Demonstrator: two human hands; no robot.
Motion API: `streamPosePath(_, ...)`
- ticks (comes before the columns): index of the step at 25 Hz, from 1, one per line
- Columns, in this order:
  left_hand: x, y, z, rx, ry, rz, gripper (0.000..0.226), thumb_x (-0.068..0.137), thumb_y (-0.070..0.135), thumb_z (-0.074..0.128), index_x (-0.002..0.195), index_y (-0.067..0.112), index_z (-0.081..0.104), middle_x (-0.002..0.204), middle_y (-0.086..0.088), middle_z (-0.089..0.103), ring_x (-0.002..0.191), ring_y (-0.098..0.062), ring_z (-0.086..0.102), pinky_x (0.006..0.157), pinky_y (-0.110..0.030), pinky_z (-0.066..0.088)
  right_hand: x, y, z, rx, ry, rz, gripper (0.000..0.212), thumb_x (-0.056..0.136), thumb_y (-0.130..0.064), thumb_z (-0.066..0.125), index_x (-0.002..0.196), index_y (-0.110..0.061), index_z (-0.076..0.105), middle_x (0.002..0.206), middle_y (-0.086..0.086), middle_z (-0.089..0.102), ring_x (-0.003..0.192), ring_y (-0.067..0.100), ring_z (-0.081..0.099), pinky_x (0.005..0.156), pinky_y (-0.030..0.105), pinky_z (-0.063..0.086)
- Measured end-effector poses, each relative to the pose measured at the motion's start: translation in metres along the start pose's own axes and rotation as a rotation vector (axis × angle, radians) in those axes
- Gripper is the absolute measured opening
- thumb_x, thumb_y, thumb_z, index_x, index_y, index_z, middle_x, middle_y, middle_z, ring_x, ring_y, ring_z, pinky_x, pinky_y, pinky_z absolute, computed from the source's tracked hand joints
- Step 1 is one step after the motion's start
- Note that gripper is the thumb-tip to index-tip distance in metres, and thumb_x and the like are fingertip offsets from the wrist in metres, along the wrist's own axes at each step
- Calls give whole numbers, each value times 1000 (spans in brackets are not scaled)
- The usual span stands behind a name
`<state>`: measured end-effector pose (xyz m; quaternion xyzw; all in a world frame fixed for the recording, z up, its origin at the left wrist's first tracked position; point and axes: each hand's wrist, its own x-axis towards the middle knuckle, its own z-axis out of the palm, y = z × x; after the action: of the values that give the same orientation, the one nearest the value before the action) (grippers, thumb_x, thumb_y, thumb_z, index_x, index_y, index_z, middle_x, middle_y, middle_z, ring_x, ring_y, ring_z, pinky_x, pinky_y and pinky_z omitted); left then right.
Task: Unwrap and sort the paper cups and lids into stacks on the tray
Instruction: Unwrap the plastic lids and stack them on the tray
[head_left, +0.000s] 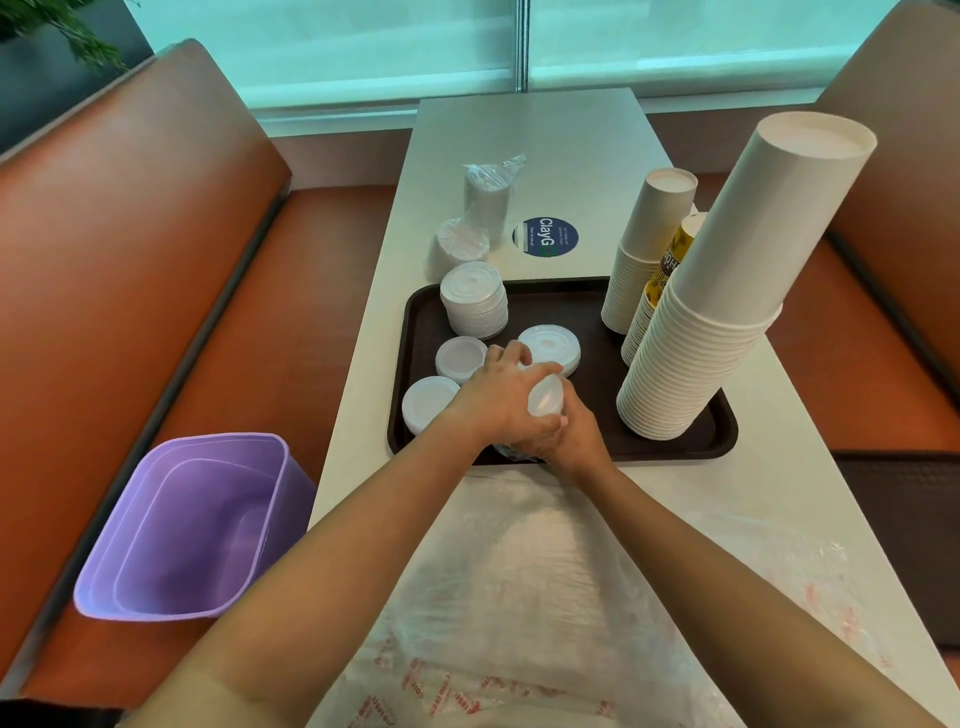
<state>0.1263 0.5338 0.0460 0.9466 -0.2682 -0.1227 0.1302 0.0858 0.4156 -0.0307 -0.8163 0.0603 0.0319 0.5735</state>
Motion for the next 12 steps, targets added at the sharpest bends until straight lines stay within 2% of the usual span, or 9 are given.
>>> streamPosePath(3,11,-3,-10,13,-102,31,49,94,33,48,142,31,37,148,-2,28,132,-27,28,107,-42,31,3,4,0,-8,-5,19,93,58,-25,87,133,-36,34,123,-8,56,113,14,55,97,41,49)
streamPosePath(5,20,-3,-21,105,-225,62,56,91,32,54,143,32,34,149,0,30,131,-26,34,104,-40,34,4,7,0,-1,-5,37,97,57,-23,88,137,-31,35,125,-6,56,114,15,54,98,40,48)
streamPosePath(8,31,1,-37,185,-326,76,63,85,36,65,141,30,36,143,3,35,127,-22,40,90,-33,39,5,8,-1,14,-8,52,99,58,-20,88,140,-26,35,128,-2,54,118,17,52,100,39,46)
streamPosePath(12,39,4,-40,161,-329,78,64,77,34,75,133,26,45,132,1,40,119,-21,43,96,-38,43,6,8,-1,8,-30,47,97,61,-22,87,141,-27,33,128,-4,52,118,18,50,98,36,46)
